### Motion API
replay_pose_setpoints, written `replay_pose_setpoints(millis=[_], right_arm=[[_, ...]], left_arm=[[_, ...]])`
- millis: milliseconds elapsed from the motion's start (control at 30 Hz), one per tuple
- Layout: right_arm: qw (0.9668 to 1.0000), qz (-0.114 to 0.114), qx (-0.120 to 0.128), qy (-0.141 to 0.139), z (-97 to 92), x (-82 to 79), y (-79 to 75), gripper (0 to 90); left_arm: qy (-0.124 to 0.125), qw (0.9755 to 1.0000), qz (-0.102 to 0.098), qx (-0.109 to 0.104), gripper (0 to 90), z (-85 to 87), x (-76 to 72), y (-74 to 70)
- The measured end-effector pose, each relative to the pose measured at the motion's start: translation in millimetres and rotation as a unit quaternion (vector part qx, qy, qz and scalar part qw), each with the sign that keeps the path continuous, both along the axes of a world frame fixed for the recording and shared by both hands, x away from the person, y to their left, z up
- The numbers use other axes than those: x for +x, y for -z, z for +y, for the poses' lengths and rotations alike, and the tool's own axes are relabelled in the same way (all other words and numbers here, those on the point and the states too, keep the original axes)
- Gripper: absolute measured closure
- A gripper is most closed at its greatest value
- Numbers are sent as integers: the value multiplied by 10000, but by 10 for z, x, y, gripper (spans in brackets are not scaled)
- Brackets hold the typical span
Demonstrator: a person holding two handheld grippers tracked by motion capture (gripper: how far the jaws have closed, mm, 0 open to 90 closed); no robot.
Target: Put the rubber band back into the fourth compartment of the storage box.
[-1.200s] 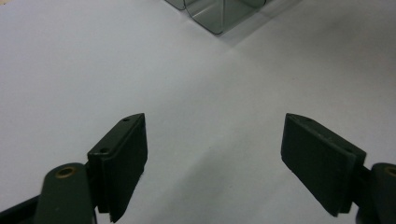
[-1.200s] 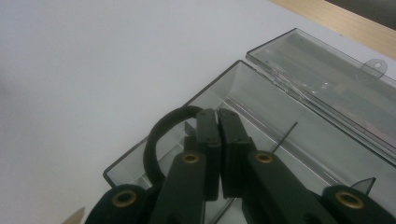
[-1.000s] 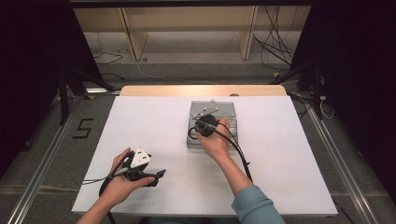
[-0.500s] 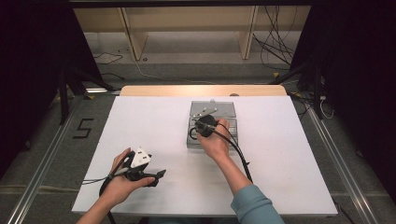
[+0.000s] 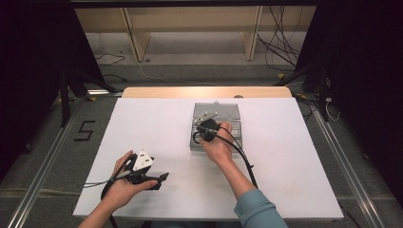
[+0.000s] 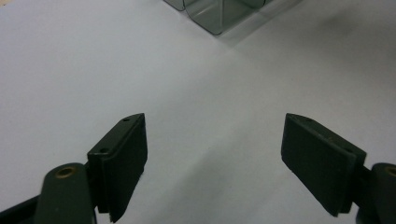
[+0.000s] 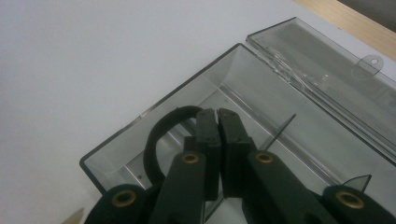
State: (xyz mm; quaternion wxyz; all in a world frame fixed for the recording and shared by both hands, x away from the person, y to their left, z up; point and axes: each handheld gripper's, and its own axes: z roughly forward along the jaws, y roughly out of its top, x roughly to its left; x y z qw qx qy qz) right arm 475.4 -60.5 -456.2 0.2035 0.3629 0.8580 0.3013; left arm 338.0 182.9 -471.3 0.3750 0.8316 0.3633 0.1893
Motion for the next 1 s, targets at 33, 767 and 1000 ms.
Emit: replay_pose_setpoints(millis=[33,767,1000], right_arm=[[10000,7,-6,-23,7,-2,9,888],[9995,223,-150,-180,37,-8,77,886],[9990,315,-202,-223,48,-4,107,884]], left_arm=[[1,10000,0,2,223,0,0,0],[-2,10000,8,6,224,0,2,0],[2,10000,10,0,224,2,1,-1]])
